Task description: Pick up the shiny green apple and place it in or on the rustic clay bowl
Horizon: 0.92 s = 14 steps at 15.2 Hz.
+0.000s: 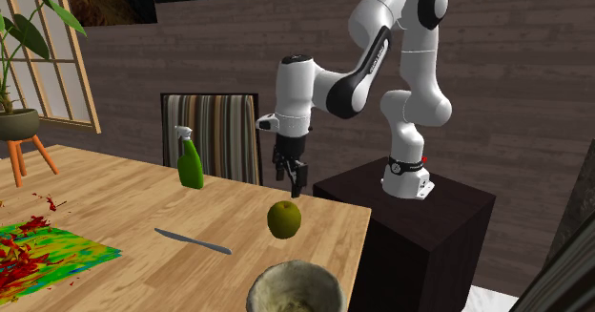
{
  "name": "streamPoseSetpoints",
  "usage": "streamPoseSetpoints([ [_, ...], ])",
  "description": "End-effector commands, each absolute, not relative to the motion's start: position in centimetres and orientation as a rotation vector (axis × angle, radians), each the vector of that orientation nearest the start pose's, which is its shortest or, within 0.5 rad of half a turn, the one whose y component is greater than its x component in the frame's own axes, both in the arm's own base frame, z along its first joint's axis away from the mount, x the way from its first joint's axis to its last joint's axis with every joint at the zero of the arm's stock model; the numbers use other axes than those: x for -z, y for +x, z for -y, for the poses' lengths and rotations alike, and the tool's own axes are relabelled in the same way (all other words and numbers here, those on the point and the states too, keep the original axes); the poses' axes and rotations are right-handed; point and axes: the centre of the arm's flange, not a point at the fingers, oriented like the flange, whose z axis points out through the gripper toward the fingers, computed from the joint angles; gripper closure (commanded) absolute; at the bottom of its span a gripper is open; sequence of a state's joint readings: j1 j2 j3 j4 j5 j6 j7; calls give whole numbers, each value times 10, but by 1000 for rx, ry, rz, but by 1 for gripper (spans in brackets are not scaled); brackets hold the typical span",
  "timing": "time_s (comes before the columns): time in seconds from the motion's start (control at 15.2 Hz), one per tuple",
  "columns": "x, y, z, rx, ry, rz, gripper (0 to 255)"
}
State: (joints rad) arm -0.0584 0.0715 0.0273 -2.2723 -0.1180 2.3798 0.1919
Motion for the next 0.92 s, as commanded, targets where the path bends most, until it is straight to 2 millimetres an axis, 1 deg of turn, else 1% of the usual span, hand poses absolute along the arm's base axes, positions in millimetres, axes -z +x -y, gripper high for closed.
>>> streamPoseSetpoints([
  [0.0, -320, 532, 19, 71, -3211, -226, 0],
  [0.2, -304, 532, 20, 71, -3211, -226, 0],
  [0.26, -296, 533, 21, 71, -3211, -226, 0],
  [0.79, -296, 533, 21, 71, -3211, -226, 0],
  [0.86, -296, 533, 21, 71, -3211, -226, 255],
])
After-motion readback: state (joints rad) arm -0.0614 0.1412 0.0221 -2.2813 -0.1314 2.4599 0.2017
